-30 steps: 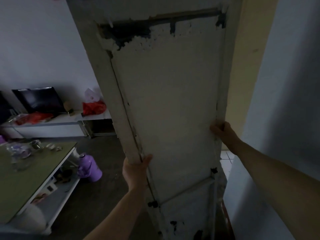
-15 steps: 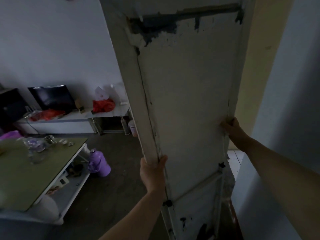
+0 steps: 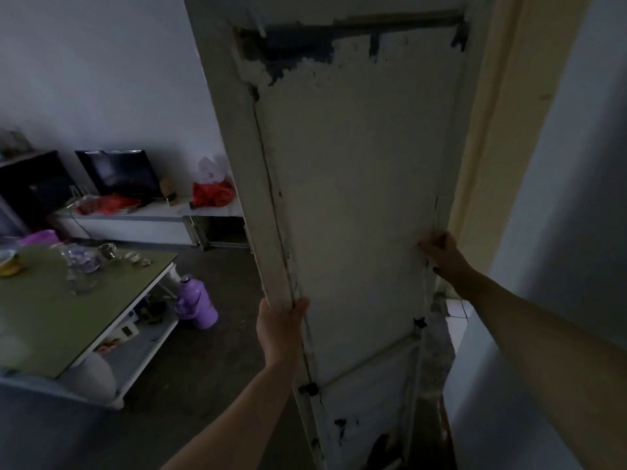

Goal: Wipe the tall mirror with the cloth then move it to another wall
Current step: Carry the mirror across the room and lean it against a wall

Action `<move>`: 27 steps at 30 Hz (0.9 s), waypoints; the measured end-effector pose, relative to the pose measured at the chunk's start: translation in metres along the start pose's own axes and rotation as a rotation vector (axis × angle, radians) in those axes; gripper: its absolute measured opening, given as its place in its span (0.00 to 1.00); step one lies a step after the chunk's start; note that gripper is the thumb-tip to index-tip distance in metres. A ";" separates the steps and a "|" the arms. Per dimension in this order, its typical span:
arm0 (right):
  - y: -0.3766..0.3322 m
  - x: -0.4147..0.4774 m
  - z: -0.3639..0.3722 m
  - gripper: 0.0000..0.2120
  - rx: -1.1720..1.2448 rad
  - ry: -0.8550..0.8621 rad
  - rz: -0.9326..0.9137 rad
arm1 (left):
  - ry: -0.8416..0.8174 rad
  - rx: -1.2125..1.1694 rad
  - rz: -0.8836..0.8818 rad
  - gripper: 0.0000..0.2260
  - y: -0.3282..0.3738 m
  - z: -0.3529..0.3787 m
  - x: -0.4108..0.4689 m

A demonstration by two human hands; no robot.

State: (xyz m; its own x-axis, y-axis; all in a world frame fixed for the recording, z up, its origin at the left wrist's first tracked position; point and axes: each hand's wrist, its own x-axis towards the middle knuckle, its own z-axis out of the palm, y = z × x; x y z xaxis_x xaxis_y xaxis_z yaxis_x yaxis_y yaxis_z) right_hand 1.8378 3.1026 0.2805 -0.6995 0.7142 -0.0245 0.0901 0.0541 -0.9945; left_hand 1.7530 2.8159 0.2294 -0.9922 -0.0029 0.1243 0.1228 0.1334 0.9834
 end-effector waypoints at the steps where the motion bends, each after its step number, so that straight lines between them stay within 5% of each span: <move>1: -0.001 0.001 -0.002 0.29 -0.005 -0.005 0.009 | 0.007 -0.012 0.010 0.14 0.001 0.001 -0.006; 12: -0.006 -0.048 -0.016 0.42 -0.023 0.017 0.007 | -0.027 -0.032 0.049 0.13 0.001 0.000 -0.051; 23: -0.034 -0.195 0.048 0.51 0.068 -0.215 -0.030 | -0.145 0.053 0.064 0.11 0.021 -0.010 -0.095; 27: -0.054 -0.216 0.069 0.54 0.028 -0.115 -0.153 | -0.239 0.062 0.091 0.08 0.026 -0.016 -0.112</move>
State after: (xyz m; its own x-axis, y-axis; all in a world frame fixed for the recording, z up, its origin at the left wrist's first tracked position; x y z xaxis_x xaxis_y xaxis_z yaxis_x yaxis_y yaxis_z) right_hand 1.9351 2.8973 0.3322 -0.7804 0.6142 0.1172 -0.0420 0.1355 -0.9899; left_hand 1.8680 2.8041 0.2426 -0.9546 0.2447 0.1697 0.2174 0.1829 0.9588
